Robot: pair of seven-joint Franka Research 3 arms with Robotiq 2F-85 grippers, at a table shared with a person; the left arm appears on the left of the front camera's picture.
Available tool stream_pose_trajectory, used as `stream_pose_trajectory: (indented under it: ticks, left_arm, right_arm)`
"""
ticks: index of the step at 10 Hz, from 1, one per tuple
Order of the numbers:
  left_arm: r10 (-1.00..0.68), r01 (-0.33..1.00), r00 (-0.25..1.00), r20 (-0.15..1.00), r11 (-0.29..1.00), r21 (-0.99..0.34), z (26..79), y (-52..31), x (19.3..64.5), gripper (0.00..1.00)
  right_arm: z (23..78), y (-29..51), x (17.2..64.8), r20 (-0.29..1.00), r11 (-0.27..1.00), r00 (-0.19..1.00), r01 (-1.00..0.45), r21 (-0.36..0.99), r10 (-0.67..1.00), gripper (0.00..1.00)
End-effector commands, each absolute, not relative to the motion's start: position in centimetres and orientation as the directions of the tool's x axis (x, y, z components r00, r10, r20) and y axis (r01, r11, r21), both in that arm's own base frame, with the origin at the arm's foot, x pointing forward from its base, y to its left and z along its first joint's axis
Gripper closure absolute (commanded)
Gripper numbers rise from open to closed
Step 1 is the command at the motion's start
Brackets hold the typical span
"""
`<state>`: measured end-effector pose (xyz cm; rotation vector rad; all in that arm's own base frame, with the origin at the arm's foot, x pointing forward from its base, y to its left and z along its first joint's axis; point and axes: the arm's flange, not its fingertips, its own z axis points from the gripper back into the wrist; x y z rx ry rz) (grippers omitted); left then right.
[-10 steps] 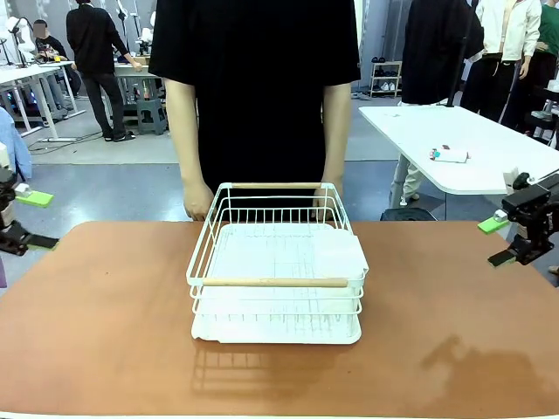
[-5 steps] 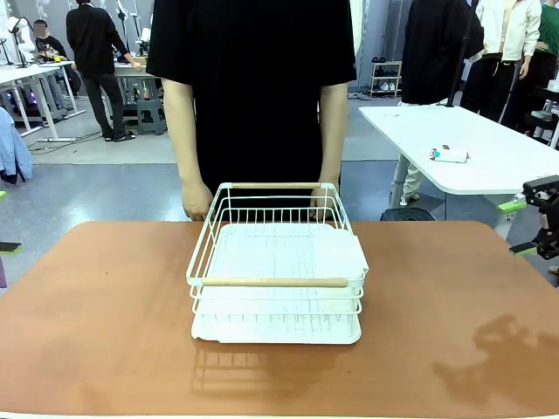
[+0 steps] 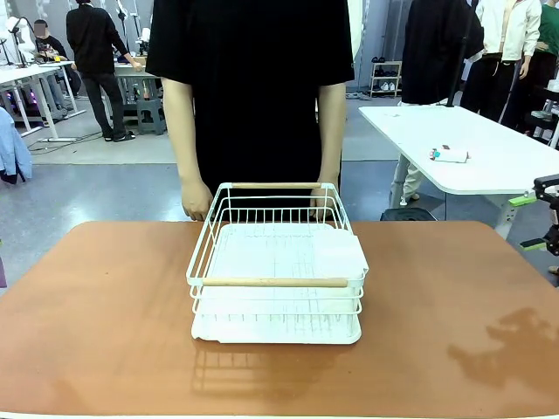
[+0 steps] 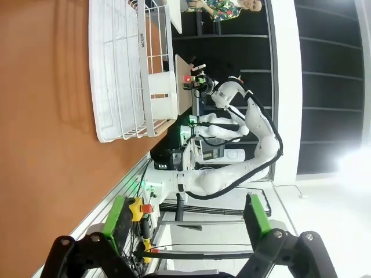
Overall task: Clean the table.
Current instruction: Pick up the Lint Roller when the human hands it over.
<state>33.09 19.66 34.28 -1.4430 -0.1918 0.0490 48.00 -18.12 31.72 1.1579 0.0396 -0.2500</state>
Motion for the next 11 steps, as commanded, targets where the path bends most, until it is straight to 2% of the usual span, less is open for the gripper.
stream_pose_trajectory:
  ticks: [1, 4, 7, 11]
  left_arm:
    - [0.132, 0.083, 0.986, 0.098, 0.114, -0.990, 34.4, 20.7, 33.2, 0.00]
    - [0.098, 0.103, 0.989, 0.115, 0.119, -0.988, 34.7, 21.2, 33.1, 0.00]
    - [0.068, 0.109, 0.991, 0.118, 0.114, -0.987, 34.6, 21.1, 33.1, 0.00]
    - [0.066, 0.103, 0.992, 0.111, 0.107, -0.989, 34.4, 20.8, 33.2, 0.00]
  right_arm:
    - [31.8, -20.3, 48.0, -0.166, 0.343, 0.973, 0.213, 0.915, -0.161, 0.00]
    - [30.8, -23.0, 47.2, -0.130, 0.307, 0.988, 0.151, 0.940, -0.087, 0.00]
    - [29.9, -24.5, 47.0, -0.151, 0.187, 0.988, 0.153, 0.970, -0.025, 0.00]
    - [29.8, -24.5, 46.8, -0.155, 0.180, 0.988, 0.157, 0.971, -0.024, 0.00]
